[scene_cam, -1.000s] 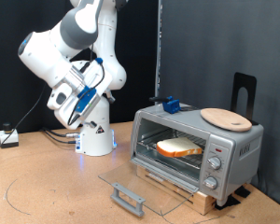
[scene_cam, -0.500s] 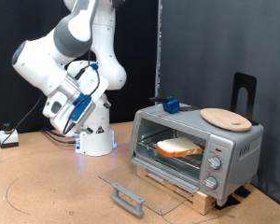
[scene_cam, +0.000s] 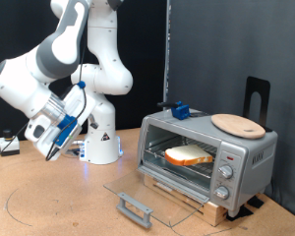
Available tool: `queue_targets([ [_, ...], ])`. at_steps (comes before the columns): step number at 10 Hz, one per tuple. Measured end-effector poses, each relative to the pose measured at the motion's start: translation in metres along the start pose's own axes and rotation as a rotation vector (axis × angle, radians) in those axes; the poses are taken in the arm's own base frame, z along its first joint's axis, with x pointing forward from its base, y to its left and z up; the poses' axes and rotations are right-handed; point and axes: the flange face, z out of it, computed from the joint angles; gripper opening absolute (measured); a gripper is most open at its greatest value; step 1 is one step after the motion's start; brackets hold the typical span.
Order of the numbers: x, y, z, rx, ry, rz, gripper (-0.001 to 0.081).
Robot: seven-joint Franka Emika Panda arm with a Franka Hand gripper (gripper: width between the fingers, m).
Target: Make a piece of toast with the oven
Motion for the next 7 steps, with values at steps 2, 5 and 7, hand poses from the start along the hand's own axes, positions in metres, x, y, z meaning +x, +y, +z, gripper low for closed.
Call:
queue_targets([
  [2, 0.013, 0.009, 0.004, 0.007, -0.023, 0.006, 0.0807],
  [5, 0.008, 0.007, 0.011, 0.042, -0.101, 0.027, 0.0807],
  [7, 0.013, 0.010, 0.022, 0.060, -0.137, 0.037, 0.0807],
])
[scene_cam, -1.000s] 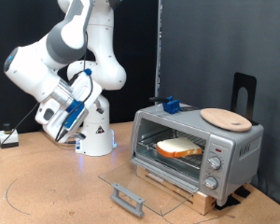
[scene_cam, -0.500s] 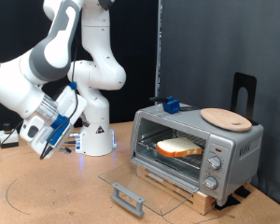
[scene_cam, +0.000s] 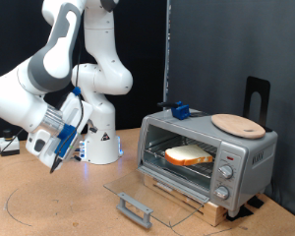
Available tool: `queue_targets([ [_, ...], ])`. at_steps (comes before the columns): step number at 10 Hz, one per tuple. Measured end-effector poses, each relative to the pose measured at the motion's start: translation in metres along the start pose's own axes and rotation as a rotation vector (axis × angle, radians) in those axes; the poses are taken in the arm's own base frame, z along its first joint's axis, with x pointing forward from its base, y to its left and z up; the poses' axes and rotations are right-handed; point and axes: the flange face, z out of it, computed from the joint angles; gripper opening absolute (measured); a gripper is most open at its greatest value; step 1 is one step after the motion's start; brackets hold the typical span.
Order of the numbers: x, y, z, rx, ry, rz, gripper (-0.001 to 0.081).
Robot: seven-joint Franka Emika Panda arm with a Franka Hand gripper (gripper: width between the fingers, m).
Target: Make a piece of toast with the oven
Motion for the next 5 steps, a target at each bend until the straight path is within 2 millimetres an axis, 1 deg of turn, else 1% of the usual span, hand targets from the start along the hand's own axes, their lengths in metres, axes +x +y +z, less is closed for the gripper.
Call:
queue_targets([
  [2, 0.011, 0.008, 0.014, 0.001, -0.034, 0.010, 0.0807],
  [5, 0.027, 0.025, 0.031, -0.008, -0.079, 0.030, 0.0807],
])
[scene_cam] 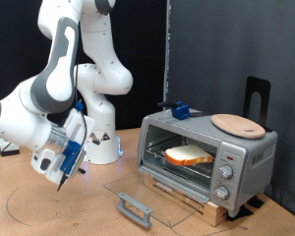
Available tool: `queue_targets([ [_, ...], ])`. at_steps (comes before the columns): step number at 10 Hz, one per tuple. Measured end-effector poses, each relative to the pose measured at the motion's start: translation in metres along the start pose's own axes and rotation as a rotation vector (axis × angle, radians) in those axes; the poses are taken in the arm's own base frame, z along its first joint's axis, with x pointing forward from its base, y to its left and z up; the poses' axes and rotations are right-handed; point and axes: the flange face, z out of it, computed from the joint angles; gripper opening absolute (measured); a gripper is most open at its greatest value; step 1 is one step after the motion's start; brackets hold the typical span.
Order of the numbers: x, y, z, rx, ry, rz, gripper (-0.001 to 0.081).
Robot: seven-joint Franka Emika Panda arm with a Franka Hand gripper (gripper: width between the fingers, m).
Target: Make a piece of toast with the oven
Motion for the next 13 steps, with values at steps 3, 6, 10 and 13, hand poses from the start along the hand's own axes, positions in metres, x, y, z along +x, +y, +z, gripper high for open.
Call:
queue_targets([
  [3, 0.010, 0.018, 0.005, -0.039, 0.009, 0.016, 0.0807],
  [6, 0.019, 0.028, 0.014, -0.033, -0.008, 0.029, 0.0807],
  [10, 0.033, 0.019, 0.042, -0.035, -0.074, 0.012, 0.0807],
  [13, 0.035, 0.007, 0.076, -0.063, -0.126, 0.001, 0.0807],
])
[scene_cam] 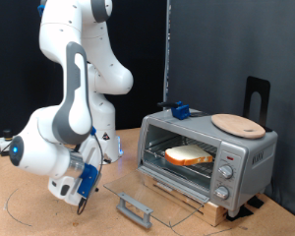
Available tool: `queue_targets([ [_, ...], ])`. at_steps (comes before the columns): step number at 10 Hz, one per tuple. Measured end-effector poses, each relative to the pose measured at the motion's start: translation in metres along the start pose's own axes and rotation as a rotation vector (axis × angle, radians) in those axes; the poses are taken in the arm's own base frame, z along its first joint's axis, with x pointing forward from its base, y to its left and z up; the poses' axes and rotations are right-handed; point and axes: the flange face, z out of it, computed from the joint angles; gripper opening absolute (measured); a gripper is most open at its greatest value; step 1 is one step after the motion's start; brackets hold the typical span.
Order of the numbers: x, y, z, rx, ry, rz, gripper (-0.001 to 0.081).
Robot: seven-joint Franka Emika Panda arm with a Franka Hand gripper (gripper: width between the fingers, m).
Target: Make a piece of toast with the oven
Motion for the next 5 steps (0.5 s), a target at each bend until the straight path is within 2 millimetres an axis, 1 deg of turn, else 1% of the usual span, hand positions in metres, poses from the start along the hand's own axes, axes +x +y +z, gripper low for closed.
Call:
queue_targets([
  [3, -0.001, -0.001, 0.025, -0.021, -0.008, 0.020, 0.0807],
  [5, -0.001, -0.005, 0.032, 0.001, -0.012, 0.021, 0.0807],
])
